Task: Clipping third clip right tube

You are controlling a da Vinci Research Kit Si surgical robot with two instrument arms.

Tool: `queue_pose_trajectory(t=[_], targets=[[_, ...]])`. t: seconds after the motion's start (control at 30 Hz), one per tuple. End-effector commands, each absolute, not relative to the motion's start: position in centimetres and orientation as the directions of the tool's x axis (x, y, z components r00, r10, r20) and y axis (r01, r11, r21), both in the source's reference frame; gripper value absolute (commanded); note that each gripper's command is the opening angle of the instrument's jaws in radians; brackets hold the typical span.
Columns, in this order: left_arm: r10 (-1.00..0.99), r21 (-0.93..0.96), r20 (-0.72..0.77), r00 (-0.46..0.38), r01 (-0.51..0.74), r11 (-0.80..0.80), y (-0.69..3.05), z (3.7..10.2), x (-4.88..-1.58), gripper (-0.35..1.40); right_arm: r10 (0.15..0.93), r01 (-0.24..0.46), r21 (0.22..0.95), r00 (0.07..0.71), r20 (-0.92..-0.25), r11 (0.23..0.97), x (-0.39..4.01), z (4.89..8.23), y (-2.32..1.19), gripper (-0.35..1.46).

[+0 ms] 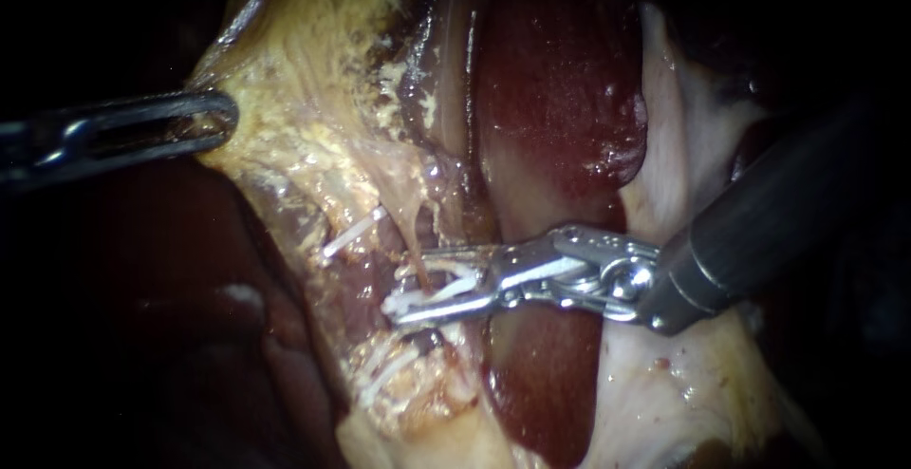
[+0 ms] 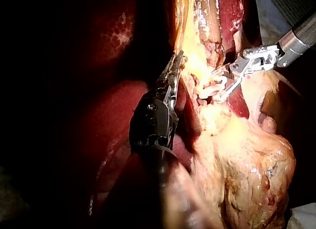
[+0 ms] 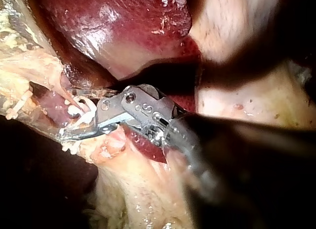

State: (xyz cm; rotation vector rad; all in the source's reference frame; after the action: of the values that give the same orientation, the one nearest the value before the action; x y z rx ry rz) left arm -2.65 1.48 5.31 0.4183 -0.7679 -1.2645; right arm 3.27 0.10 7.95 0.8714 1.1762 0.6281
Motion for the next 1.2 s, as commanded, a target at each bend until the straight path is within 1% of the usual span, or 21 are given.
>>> queue_pose_trajectory(t=[0.03, 0.3, 0.57, 0.6, 0.7, 0.8, 0.97, 1.2], targets=[[-0.953, 0.67, 0.283, 0.105, 0.69, 0.275, 1.48, 5.32, -2.64, -0.35, 0.811, 0.024, 0.848, 0.28, -0.514, 0.529, 3.25, 7.91, 0.11, 0.58], [-0.953, 0.669, 0.284, 0.106, 0.69, 0.276, 1.48, 5.36, -2.64, -0.35, 0.846, 0.064, 0.877, 0.236, -0.478, 0.477, 3.27, 7.81, 0.13, 0.58], [-0.953, 0.669, 0.284, 0.106, 0.69, 0.276, 1.48, 5.36, -2.64, -0.35, 0.884, 0.111, 0.909, 0.211, -0.416, 0.402, 3.29, 7.73, 0.16, 0.58], [-0.953, 0.669, 0.284, 0.106, 0.69, 0.276, 1.48, 5.36, -2.64, -0.35, 0.885, 0.113, 0.909, 0.209, -0.417, 0.401, 3.3, 7.73, 0.16, 0.58], [-0.953, 0.669, 0.284, 0.106, 0.69, 0.276, 1.48, 5.36, -2.64, -0.35, 0.898, 0.107, 0.923, 0.214, -0.384, 0.369, 3.29, 7.71, 0.15, 0.58], [-0.953, 0.669, 0.284, 0.106, 0.69, 0.276, 1.48, 5.37, -2.64, -0.35, 0.905, 0.102, 0.93, 0.215, -0.368, 0.354, 3.28, 7.7, 0.14, 0.57], [-0.953, 0.669, 0.285, 0.106, 0.69, 0.277, 1.49, 5.4, -2.62, -0.35, 0.907, 0.107, 0.931, 0.21, -0.364, 0.349, 3.29, 7.66, 0.2, 0.57], [-0.953, 0.669, 0.285, 0.107, 0.689, 0.277, 1.5, 5.43, -2.6, -0.35, 0.919, 0.107, 0.934, 0.173, -0.354, 0.34, 3.29, 7.54, 0.34, 0.56]])
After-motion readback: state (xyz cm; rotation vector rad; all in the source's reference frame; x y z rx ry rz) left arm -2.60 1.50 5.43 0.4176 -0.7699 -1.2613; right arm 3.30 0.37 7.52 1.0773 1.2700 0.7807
